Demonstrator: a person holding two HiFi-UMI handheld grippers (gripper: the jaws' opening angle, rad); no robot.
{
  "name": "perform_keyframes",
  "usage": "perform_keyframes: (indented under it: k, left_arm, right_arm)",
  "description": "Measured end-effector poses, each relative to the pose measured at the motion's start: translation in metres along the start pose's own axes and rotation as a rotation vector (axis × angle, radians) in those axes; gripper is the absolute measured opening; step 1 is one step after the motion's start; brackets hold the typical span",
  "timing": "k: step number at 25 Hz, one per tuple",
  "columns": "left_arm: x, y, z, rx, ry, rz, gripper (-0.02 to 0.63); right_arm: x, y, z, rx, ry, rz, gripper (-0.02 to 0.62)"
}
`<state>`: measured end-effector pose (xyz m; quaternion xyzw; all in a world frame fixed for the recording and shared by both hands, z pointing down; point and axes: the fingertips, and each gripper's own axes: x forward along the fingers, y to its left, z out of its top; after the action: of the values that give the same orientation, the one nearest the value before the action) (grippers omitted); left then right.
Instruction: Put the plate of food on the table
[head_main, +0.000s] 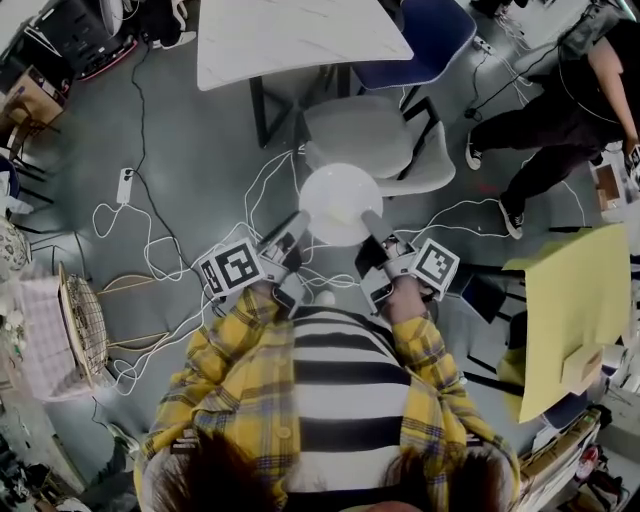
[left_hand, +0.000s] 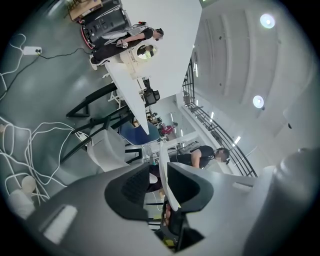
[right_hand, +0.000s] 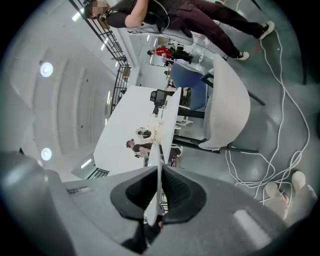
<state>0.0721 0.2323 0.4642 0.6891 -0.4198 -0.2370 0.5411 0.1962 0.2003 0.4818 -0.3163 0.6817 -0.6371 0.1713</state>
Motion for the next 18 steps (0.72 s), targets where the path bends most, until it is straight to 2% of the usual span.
perform_keyframes:
  k: [7, 18]
  left_arm:
    - [0.002, 0.006, 0.011, 0.01, 0.02, 0.008, 0.098]
    - [0.014, 0.018, 0.066, 0.055, 0.044, -0.003, 0.08]
  right_arm:
    - [0.014, -0.001, 0.005, -0.008, -0.019, -0.014, 0.015]
    - [0.064, 0.007, 0.011, -0.003, -0.05, -0.016, 0.016]
